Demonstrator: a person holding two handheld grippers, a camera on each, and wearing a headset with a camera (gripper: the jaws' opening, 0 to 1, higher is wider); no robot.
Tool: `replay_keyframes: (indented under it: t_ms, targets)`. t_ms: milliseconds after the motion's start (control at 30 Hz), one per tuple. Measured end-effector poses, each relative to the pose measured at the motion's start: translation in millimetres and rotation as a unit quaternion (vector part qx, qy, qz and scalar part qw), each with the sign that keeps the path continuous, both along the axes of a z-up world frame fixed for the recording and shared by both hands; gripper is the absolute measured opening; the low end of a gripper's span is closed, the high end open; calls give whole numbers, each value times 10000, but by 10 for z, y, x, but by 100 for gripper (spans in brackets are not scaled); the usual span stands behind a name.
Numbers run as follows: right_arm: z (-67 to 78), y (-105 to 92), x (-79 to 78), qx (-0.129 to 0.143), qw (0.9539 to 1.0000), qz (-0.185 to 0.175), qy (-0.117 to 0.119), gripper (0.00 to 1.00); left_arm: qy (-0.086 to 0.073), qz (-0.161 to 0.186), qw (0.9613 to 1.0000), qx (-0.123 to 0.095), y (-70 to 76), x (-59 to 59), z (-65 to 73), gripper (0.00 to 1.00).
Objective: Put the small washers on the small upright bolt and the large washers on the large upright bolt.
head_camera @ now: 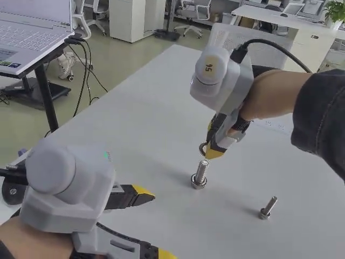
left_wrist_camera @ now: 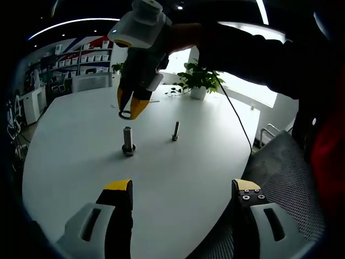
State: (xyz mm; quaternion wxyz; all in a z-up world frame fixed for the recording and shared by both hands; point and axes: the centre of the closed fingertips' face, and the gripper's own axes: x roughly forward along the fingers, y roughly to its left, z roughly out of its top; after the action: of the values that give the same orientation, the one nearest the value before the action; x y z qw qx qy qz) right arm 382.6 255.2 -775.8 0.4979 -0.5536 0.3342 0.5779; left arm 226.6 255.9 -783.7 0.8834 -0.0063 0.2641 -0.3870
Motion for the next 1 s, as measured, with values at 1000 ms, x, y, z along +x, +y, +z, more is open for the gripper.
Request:
replay_keyframes:
  t_ms: [1000]
  targets:
    - [-352,-62,37,-191,9994,-26,280,24,141,138,9998,-22,44,27,-108,74]
